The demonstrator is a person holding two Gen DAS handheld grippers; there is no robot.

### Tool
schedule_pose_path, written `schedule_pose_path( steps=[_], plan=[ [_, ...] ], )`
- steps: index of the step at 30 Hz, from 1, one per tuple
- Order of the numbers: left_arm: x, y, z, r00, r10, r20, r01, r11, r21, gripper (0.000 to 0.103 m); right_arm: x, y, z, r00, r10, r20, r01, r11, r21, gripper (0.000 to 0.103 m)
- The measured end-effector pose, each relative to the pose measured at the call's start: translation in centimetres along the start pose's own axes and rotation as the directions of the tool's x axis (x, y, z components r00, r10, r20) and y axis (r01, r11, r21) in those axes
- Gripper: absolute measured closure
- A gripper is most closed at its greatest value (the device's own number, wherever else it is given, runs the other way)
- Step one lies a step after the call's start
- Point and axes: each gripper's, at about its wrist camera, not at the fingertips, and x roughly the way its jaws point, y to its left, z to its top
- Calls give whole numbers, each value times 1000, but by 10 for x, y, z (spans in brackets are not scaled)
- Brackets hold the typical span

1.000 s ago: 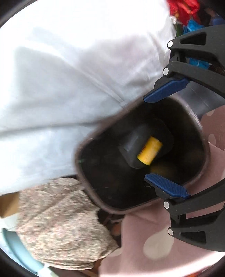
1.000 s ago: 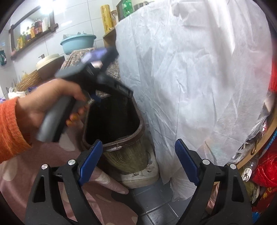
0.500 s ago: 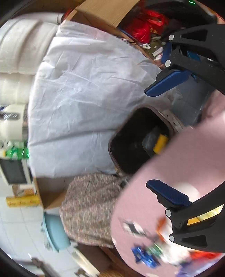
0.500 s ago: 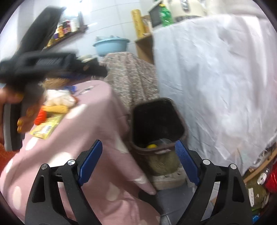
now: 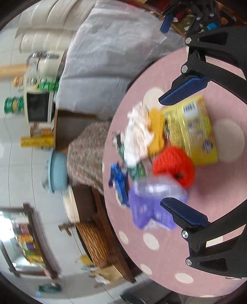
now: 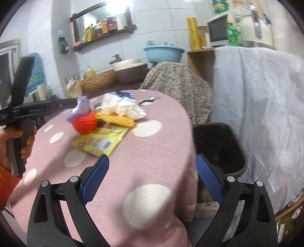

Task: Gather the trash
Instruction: 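Move the left gripper back to the table and grasp the purple wipes packet, then grasp the white tissues with the right gripper while the left gripper holds the purple packet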

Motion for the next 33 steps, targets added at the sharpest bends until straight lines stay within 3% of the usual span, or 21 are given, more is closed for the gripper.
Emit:
schedule_pose_path(
  steps=[3, 6, 10, 15, 17, 23, 28, 33],
  plan=[
    [10, 23, 3, 1000, 16, -24, -17, 999, -48, 7, 2, 17, 2, 1000, 24, -5, -24, 1000, -20, 12],
    [26, 37, 7, 998, 24, -53, -27, 998, -49, 16, 3, 30, 4, 999, 31, -7, -31, 999, -45, 12],
    [51, 44, 13, 994, 42, -105, -46, 998, -37, 35, -1, 37, 3, 999, 43, -9, -43, 998, -55, 12],
    [66, 50, 11, 987, 57, -150, -61, 998, -22, 53, -2, 40, 1, 999, 48, -17, -49, 998, -50, 12],
    [70, 55, 8, 984, 30, -174, -39, 998, -50, 69, -1, 40, 2, 998, 56, -21, -57, 997, -50, 12],
    [61, 65, -1, 987, -22, -161, 3, 993, -117, 76, 7, 48, 12, 996, 87, -14, -88, 992, -87, 12],
    [36, 75, -7, 994, -52, -98, 35, 985, -170, 79, 17, 55, 26, 992, 125, -8, -125, 984, -130, 12],
    [18, 78, -12, 997, -52, -61, 42, 985, -165, 81, 33, 65, 42, 985, 171, -21, -172, 972, -162, 12]
  ],
)
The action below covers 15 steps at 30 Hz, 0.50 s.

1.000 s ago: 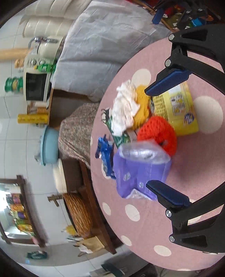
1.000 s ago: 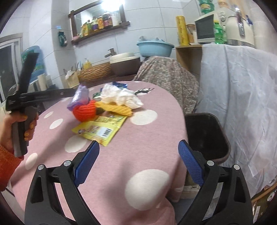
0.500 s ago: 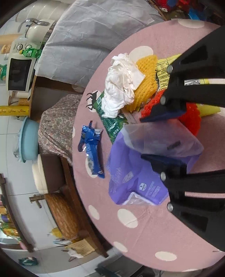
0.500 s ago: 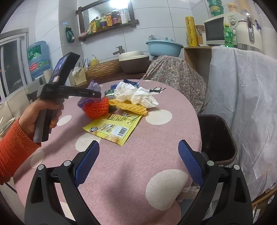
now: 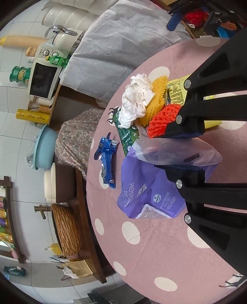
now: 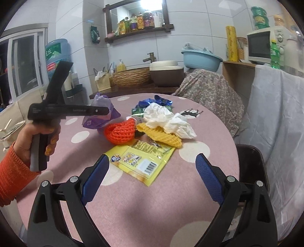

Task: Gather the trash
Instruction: 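Grasp the white tissues with the right gripper while the left gripper holds the purple packet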

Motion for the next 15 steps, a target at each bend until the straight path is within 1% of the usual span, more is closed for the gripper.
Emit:
schedule_pose_path(
  steps=[2, 4, 6, 11, 12, 13, 14, 15],
  plan=[
    [-5, 0, -3, 1000, -13, 9, 13, 1000, -5, 82, 11, 2, 11, 1000, 21, -8, -21, 1000, -13, 12],
    [-10, 0, -5, 999, -28, 19, 28, 1000, -8, 82, 24, 5, 24, 1000, 26, -14, -26, 999, -35, 12],
    [-16, -3, -8, 999, -25, 36, 25, 1000, -3, 82, 38, 8, 39, 999, 29, -16, -30, 998, -64, 12],
    [-26, -1, -13, 998, -35, 56, 36, 999, -19, 82, 85, 15, 74, 999, -12, -43, 6, 989, -149, 13],
    [-27, 1, -15, 998, -34, 58, 36, 999, -23, 82, 94, 15, 78, 998, -20, -52, 12, 987, -158, 17],
    [-28, 2, -16, 998, -35, 59, 37, 999, -27, 82, 104, 16, 82, 997, -29, -66, 18, 986, -169, 23],
    [-28, 3, -17, 998, -35, 58, 37, 999, -30, 82, 115, 16, 85, 996, -39, -84, 23, 983, -181, 27],
    [-28, 5, -18, 998, -34, 57, 36, 999, -31, 82, 123, 16, 87, 994, -50, -99, 31, 981, -191, 28]
  ],
)
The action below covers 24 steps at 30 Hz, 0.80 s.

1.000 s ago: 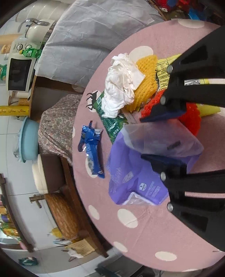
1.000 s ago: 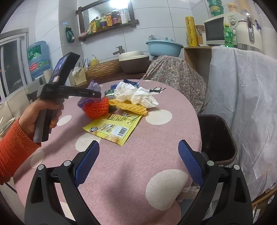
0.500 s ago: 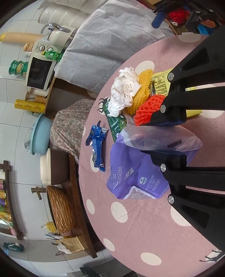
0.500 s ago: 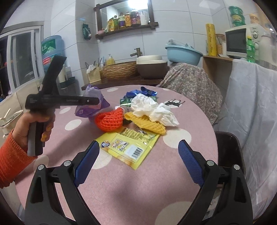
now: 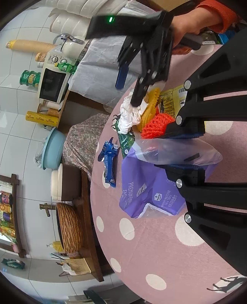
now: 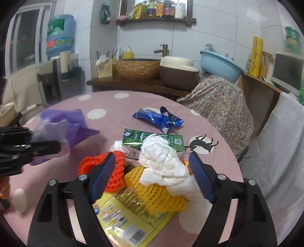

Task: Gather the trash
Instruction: 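Grasp the white tissues with the right gripper while the left gripper holds the purple packet, then carry the purple packet and white tissues to the bin with both grippers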

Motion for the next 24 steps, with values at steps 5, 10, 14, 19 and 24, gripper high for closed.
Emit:
schedule_pose_path(
  steps=[5, 10, 14, 19, 24],
  plan=[
    [0, 5, -5, 1000, -1, -9, 1, 1000, -6, 82, 33, 1, 2, 998, -28, -61, 26, 999, -38, 47],
    [0, 4, -7, 1000, -2, -5, 2, 1000, 3, 82, 46, 6, -1, 994, -78, -71, 70, 992, -107, 71],
    [-1, 3, -8, 1000, -3, 0, 3, 1000, 2, 82, 35, 2, -2, 998, -52, -30, 50, 997, -62, 76],
    [-7, 4, -9, 1000, -7, 12, 7, 1000, -1, 82, 1, -9, -3, 998, 40, 53, -42, 998, 49, 81],
    [-16, 1, -6, 999, -9, 33, 9, 1000, 1, 82, -35, -11, -12, 991, 64, 115, -73, 994, 84, 82]
  ],
)
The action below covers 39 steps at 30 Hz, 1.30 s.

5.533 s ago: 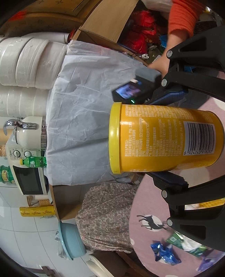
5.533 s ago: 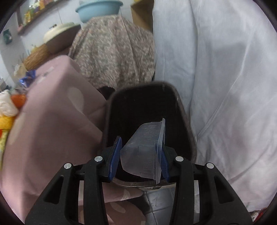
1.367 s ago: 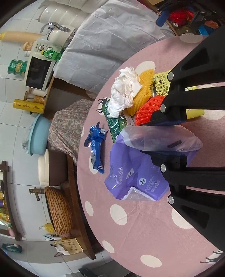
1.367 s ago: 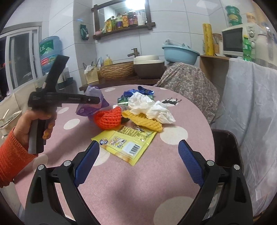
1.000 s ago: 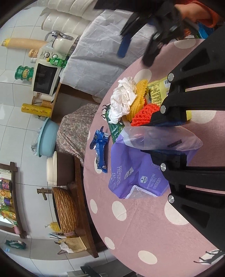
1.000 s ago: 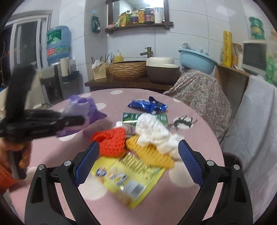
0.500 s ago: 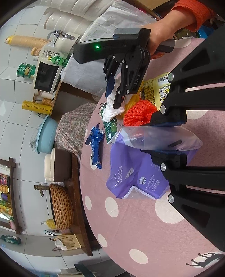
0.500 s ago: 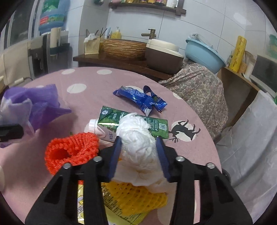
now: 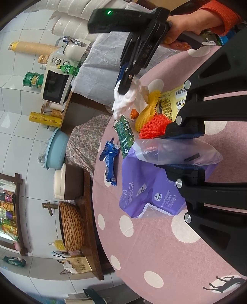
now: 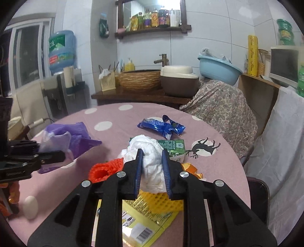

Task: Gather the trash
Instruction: 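Carry the purple packet and white tissues to the bin with both grippers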

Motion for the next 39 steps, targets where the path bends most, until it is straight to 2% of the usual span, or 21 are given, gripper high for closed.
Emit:
schedule_pose_path(
  steps=[8, 13, 18, 24, 27, 29, 30, 33, 37, 39],
  plan=[
    [-22, -20, 8, 998, -56, 42, 55, 998, 28, 82, -61, -5, -27, 999, -3, 52, 1, 999, 40, 82],
    [-34, -58, 23, 991, -107, 80, 98, 989, 112, 82, -97, -16, -45, 997, -26, 74, 22, 998, 57, 82],
    [-24, -110, 37, 976, -204, 71, 187, 961, 202, 82, -123, -30, -62, 993, -87, 83, 80, 994, 75, 82],
    [13, -178, 53, 929, -370, -23, 364, 898, 247, 82, -158, -67, -87, 979, -185, 86, 170, 973, 157, 82],
    [32, -209, 58, 906, -417, -65, 418, 866, 274, 82, -175, -93, -100, 965, -253, 73, 234, 952, 198, 82],
    [55, -235, 62, 886, -450, -114, 464, 841, 278, 82, -184, -111, -110, 955, -291, 61, 270, 935, 232, 82],
    [63, -244, 61, 880, -456, -131, 474, 837, 274, 82, -188, -122, -115, 949, -311, 54, 289, 924, 251, 82],
    [98, -277, 58, 848, -479, -225, 525, 818, 236, 82, -192, -147, -127, 931, -364, 18, 346, 897, 274, 82],
    [148, -310, 47, 821, -469, -325, 543, 818, 189, 82, -190, -181, -150, 918, -394, -39, 385, 866, 320, 82],
    [174, -320, 41, 802, -466, -373, 548, 822, 152, 82, -185, -193, -161, 916, -397, -63, 394, 855, 338, 82]
  ],
)
